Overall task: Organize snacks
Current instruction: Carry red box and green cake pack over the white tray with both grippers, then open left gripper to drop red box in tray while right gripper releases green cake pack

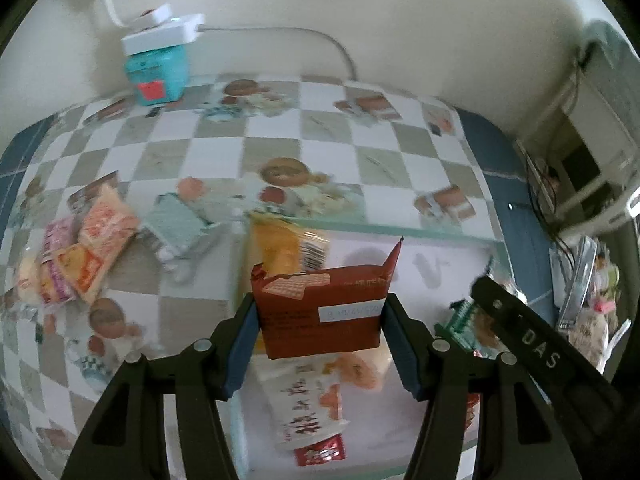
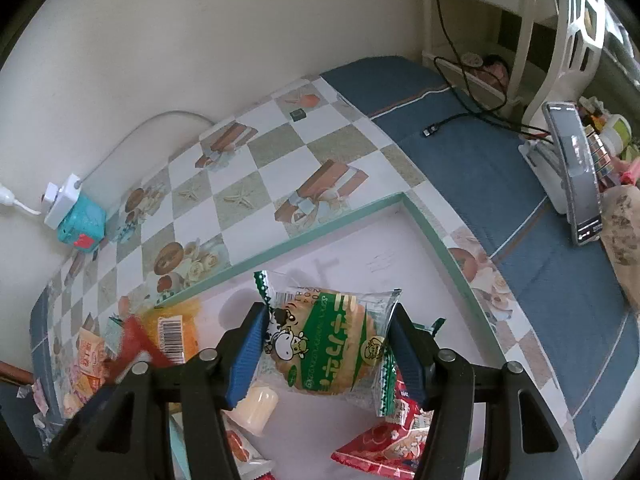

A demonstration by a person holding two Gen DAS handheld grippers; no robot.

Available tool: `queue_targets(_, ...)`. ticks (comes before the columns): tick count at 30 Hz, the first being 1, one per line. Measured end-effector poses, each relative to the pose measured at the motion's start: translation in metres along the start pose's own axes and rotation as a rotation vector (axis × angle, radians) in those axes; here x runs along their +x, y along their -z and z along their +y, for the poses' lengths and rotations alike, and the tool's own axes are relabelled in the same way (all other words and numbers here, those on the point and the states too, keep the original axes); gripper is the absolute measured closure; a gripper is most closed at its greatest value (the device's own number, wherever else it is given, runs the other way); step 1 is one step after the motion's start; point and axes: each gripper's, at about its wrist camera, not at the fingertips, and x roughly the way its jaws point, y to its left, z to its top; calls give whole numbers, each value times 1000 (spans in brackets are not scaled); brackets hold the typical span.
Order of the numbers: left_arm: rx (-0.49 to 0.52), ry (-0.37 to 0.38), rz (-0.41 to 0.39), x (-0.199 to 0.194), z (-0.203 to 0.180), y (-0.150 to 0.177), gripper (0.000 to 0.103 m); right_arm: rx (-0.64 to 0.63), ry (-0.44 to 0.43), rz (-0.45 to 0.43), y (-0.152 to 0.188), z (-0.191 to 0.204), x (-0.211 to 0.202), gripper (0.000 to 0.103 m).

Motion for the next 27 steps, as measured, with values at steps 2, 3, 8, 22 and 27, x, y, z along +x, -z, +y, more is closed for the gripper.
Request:
queue_targets(2, 8, -5, 1, 6, -5, 2, 41, 8, 22, 1, 0, -4, 3, 39)
queue_targets(3, 8, -2, 3, 8, -5, 2, 41, 10, 28, 5, 0, -6, 4, 39)
queue_targets(8, -22, 36, 7, 17, -3, 2, 41, 26, 25, 12, 0, -11, 9, 38)
queue_targets(22, -66, 39, -17, 6, 9, -3, 38, 20, 25, 20, 2, -7, 12, 37)
queue_targets(27, -116, 7, -20, 1, 27, -7, 33, 8, 48, 18, 1, -6, 13, 27)
